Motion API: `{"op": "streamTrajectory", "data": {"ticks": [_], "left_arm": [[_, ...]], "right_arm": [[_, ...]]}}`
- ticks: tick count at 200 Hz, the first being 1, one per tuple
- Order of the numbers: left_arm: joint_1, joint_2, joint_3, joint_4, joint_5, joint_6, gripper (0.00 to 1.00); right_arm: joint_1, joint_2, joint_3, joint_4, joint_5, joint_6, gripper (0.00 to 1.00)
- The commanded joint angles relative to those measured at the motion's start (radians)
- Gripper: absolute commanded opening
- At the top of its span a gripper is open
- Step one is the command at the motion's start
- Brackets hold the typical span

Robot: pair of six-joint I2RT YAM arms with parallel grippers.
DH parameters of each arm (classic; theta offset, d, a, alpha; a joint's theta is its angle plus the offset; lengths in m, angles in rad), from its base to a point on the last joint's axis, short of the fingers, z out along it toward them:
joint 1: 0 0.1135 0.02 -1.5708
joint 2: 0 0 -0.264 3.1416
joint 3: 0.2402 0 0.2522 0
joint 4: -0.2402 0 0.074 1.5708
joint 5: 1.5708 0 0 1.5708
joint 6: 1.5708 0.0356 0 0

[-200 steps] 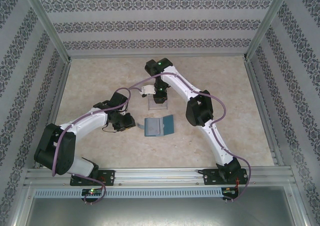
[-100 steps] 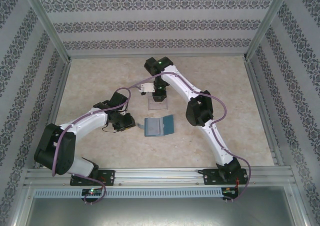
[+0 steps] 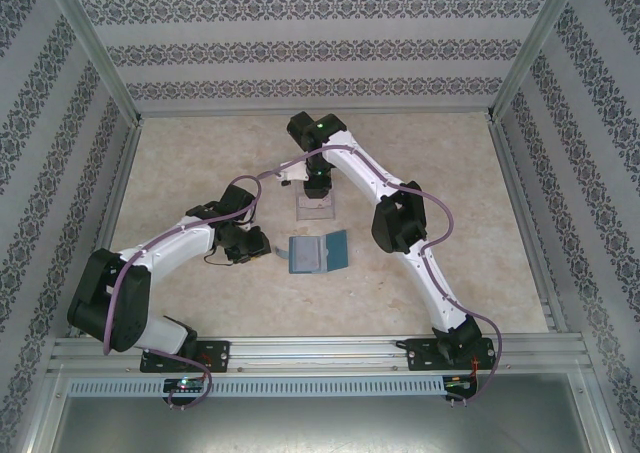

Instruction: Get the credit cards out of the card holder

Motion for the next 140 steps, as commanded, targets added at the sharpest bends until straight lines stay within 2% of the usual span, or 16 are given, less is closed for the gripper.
{"op": "streamTrajectory", "data": {"ticks": [1,71,140], "left_arm": [[0.011,-0.023,0.014,-0.036,-0.019,-0.01,0.23],[0.012,-0.029,0.004,-0.036,-0.019,-0.012,0.23],[0.012,-0.032,0.011,-0.038,-0.018,-0.01,0.23]], "right_arm": [[0.004,-0.052,-0.034,0.051,0.032,0.01,0.32],[0.011,-0.022,-0.065,0.05,0.029,0.026,0.35],[0.014,-0.09,-0.084,0.056,0.02,0.027,0.35]]}}
